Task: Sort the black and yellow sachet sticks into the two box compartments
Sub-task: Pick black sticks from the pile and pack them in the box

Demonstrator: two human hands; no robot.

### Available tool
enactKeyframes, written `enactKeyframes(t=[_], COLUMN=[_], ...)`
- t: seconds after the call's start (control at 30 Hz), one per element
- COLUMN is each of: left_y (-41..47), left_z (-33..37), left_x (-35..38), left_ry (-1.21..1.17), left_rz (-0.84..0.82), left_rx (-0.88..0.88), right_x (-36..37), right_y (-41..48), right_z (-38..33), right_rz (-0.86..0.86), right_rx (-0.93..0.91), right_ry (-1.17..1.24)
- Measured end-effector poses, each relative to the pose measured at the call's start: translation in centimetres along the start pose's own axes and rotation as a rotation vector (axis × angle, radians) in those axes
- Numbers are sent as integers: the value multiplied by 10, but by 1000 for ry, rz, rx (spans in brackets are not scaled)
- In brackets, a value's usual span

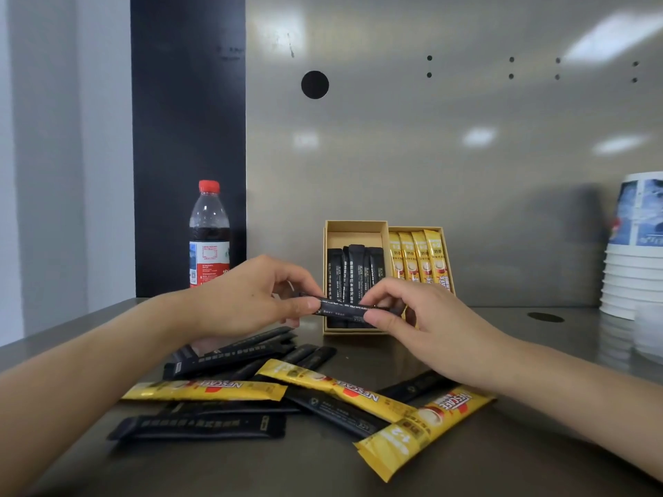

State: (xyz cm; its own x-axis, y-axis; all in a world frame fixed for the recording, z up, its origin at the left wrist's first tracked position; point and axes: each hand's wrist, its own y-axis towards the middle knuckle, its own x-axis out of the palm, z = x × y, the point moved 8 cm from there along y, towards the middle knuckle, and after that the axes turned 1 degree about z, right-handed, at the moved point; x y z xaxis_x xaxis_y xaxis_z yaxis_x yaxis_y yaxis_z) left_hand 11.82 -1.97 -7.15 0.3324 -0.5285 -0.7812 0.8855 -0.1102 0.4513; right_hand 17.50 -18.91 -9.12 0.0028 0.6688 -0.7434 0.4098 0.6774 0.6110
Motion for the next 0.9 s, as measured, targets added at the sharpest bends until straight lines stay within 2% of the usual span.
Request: enactKeyframes(t=[0.43, 0.73, 0.9], left_y=[0, -4, -3], left_z=[1, 11, 17], left_x=[2, -1, 3], left_ry=[-36, -12, 46], left_rz=[4, 6, 40], left_rx=[-22, 25, 40], right_x=[-2, -19, -26], right_y=[1, -4, -2], right_z=[4, -17, -10], right_rz=[23, 182, 273], right_rx=[27, -88, -52], right_ry=[6, 64, 180])
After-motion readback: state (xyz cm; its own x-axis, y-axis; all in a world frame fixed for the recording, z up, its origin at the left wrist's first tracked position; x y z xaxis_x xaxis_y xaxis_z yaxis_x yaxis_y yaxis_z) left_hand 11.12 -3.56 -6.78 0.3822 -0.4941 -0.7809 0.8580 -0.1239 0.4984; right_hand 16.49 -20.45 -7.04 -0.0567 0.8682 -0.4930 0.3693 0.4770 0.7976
